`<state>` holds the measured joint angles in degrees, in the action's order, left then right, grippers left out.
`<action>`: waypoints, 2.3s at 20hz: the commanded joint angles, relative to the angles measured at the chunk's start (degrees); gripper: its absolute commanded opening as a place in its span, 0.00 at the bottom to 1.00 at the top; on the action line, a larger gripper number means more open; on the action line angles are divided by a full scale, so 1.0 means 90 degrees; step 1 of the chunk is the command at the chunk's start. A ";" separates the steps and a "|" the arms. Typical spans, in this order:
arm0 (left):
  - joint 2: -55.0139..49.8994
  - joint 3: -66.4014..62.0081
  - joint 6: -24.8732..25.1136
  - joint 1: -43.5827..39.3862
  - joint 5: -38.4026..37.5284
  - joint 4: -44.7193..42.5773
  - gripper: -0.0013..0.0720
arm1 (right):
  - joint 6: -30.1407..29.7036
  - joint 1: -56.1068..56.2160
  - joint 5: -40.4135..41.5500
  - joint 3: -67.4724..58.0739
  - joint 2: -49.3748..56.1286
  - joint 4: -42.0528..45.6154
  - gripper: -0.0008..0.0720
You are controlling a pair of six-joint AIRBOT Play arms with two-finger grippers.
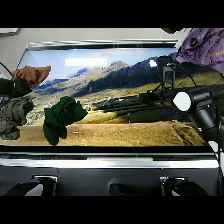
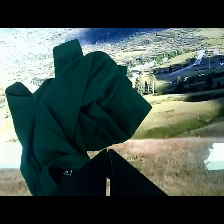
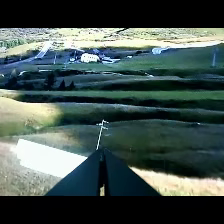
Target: Fold the clothes and pants, and hang the long-sleeved shirts on hangers.
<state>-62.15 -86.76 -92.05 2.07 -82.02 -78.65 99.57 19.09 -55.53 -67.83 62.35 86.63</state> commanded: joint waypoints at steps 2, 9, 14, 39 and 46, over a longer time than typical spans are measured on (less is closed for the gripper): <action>-0.0005 0.0002 0.0000 0.0005 0.0002 -0.0002 0.04 | 0.0002 0.0005 0.0000 -0.0007 0.0005 -0.0002 0.05; -0.0005 0.0002 0.0000 0.0007 0.0002 -0.0002 0.04 | 0.0002 0.0005 0.0000 -0.0007 0.0002 -0.0002 0.05; -0.0005 0.0002 0.0000 0.0007 0.0002 -0.0002 0.04 | 0.0002 0.0005 -0.0002 -0.0007 0.0005 -0.0002 0.05; -0.2091 0.2795 -0.0945 0.0238 0.2181 -0.0760 1.00 | 0.0007 0.0005 -0.0034 -0.0007 0.0005 -0.0051 0.05; -0.2718 0.2754 -0.0386 0.0231 0.2244 0.0398 0.04 | 0.0010 0.0005 -0.0080 -0.0007 0.0005 -0.0056 0.06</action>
<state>-85.47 -62.13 -99.07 4.14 -62.54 -82.26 99.61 19.09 -55.83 -67.83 62.35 86.13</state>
